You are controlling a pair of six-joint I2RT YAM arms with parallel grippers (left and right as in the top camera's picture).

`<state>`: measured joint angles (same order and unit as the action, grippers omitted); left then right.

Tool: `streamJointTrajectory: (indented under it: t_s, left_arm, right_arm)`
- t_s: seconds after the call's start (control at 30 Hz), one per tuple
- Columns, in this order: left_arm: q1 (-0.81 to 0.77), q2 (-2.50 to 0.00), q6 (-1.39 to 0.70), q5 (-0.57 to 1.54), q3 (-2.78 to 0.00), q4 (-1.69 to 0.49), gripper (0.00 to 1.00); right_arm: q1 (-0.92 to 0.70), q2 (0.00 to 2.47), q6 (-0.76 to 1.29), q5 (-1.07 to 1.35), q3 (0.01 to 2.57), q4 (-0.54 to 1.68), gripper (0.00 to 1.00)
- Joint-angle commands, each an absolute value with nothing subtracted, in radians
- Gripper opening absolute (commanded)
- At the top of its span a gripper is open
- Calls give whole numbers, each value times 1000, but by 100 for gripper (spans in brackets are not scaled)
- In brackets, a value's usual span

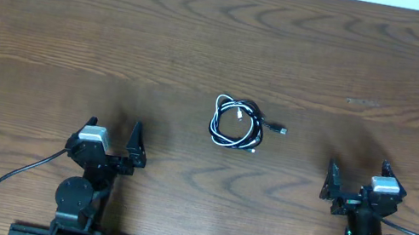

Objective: Untangle cables

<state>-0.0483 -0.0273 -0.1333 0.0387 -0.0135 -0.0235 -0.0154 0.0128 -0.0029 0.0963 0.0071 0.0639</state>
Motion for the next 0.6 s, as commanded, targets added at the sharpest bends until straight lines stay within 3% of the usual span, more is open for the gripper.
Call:
streamJointTrajectory:
  t_s: [0.0, 0.57]
  left_arm:
    - [-45, -32, -124, 10, -4, -72, 98]
    - [-45, -32, -124, 10, -4, -72, 98]
  right_arm:
    - [-14, 14, 14, 92, 6, 68, 99]
    - [-14, 14, 14, 92, 6, 68, 99]
